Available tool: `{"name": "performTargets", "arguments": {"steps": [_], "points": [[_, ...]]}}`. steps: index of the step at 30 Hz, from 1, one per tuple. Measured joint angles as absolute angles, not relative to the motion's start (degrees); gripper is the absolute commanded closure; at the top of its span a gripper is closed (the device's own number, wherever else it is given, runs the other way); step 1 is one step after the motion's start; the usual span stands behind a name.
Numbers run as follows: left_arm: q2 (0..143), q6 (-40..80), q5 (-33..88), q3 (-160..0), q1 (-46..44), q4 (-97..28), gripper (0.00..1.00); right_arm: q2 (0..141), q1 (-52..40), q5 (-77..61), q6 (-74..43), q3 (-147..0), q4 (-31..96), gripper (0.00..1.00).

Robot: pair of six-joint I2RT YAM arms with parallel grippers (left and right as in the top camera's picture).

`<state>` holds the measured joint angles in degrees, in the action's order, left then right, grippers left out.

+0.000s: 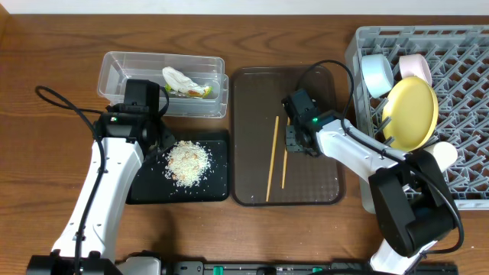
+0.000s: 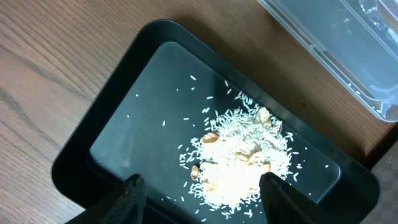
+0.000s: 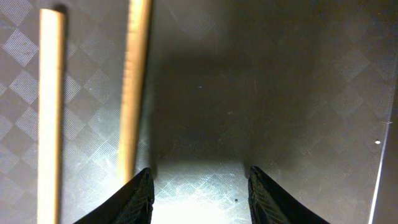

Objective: Sort waste into correct bins and load items into the dishwasher rack
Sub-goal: 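Carry the chopstick right and insert it into the dish rack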

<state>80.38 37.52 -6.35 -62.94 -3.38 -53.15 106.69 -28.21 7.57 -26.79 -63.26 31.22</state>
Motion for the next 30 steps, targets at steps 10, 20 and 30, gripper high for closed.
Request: {"name": "performTargets", "arguments": {"steps": [10, 20, 30], "points": [[80.4, 37.5, -6.3, -62.9, -3.4, -53.1, 0.39, 105.4, -28.2, 7.6, -26.8, -63.3, 31.1, 0.52], [80.4, 37.5, -6.3, -62.9, -3.4, -53.1, 0.38, 104.1, -28.8, 5.9, -26.8, -63.4, 30.3, 0.49], [80.4, 37.5, -6.4, -62.9, -3.4, -53.1, 0.38, 106.9, -29.3, 5.6, -27.7, -63.4, 29.2, 0.53]]}}
